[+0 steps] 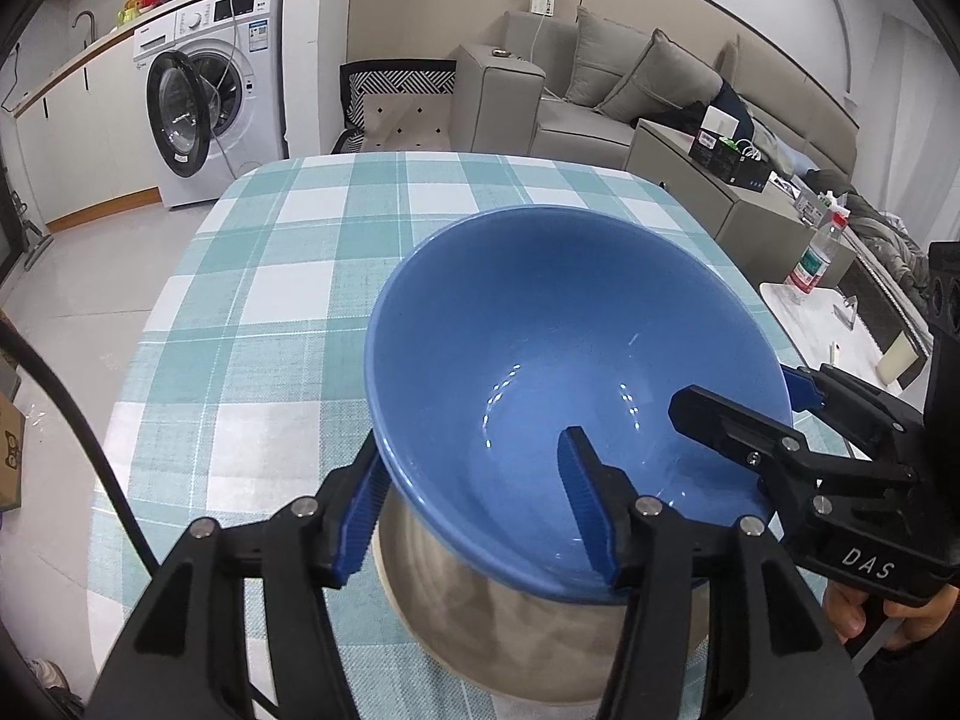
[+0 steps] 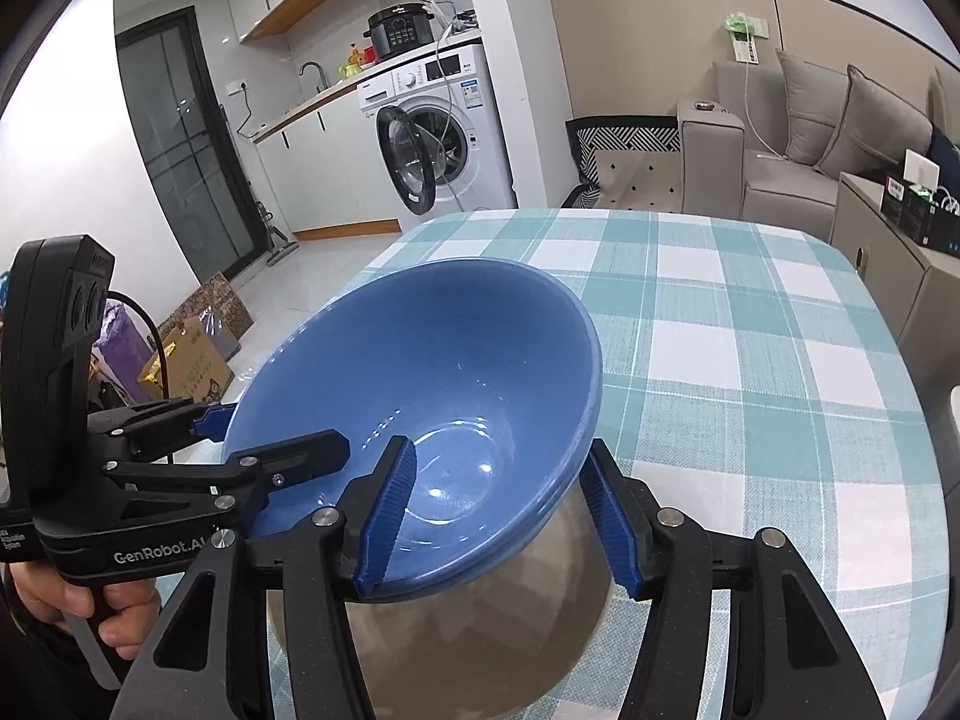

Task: Organize plates and bowls
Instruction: 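Grip the nested blue bowls with both tools and carry them over the cream plates, then lower the nested bowls onto the cream plates and open both tools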

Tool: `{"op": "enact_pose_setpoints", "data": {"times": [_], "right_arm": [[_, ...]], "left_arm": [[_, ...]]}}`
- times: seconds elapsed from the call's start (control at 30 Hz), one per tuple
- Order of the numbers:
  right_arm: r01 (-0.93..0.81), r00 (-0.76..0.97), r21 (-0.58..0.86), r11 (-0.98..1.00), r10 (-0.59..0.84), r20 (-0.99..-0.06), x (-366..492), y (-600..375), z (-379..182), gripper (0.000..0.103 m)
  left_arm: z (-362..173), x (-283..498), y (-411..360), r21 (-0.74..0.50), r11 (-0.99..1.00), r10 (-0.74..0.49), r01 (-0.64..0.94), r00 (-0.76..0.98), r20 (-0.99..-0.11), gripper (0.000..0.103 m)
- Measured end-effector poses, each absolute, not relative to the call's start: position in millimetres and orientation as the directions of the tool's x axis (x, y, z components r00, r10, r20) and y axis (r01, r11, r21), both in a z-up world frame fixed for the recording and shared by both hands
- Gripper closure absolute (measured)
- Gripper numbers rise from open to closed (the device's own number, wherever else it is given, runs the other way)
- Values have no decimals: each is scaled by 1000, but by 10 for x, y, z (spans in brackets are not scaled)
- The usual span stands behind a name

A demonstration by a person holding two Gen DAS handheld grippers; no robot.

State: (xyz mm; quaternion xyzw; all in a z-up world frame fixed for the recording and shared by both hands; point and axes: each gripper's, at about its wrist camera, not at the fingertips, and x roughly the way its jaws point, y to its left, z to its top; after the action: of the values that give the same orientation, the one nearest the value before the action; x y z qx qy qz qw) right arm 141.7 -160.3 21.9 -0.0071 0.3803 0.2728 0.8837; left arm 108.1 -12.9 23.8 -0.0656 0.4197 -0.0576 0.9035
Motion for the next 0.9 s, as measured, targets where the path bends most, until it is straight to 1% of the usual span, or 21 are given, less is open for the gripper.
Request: {"op": "enact_pose_setpoints", "data": {"times": [0.03,0.1,0.13,0.2,0.23,0.33,0.4,0.47,0.63,0.73,0.9], "right_arm": [[-490,561,192,850,477,-676,1416,-1598,222,43],[-502,558,195,842,488,-671,1412,-1607,239,33],[-506,563,191,841,489,-666,1408,-1614,260,30],[-522,571,169,836,490,-659,1388,-1621,299,22],[-534,576,152,831,489,-655,1365,-1623,325,21],[-546,593,120,829,484,-644,1301,-1645,375,13],[-556,602,114,823,494,-628,1243,-1663,402,4],[-574,617,98,813,508,-601,1166,-1681,432,1],[-597,654,41,801,516,-554,949,-1703,461,1],[-596,669,39,802,523,-527,836,-1732,506,1],[-604,682,18,797,528,-506,652,-1702,644,1]], "left_arm": [[237,1075,-120,-172,984,-166,54,644,-747,45],[240,1054,-99,-178,982,-180,68,649,-739,41],[246,1040,-87,-179,981,-182,71,653,-735,39],[268,1002,-50,-178,981,-180,72,667,-723,33],[277,981,-17,-180,981,-177,65,674,-718,27],[316,901,97,-207,976,-193,64,693,-695,21],[344,835,166,-216,975,-194,60,709,-678,14],[357,764,220,-214,975,-185,54,728,-660,6],[402,550,327,-168,985,-137,41,779,-611,0],[449,422,406,-138,990,-100,22,804,-586,0],[528,233,510,-132,991,-71,-5,825,-561,0]]}}
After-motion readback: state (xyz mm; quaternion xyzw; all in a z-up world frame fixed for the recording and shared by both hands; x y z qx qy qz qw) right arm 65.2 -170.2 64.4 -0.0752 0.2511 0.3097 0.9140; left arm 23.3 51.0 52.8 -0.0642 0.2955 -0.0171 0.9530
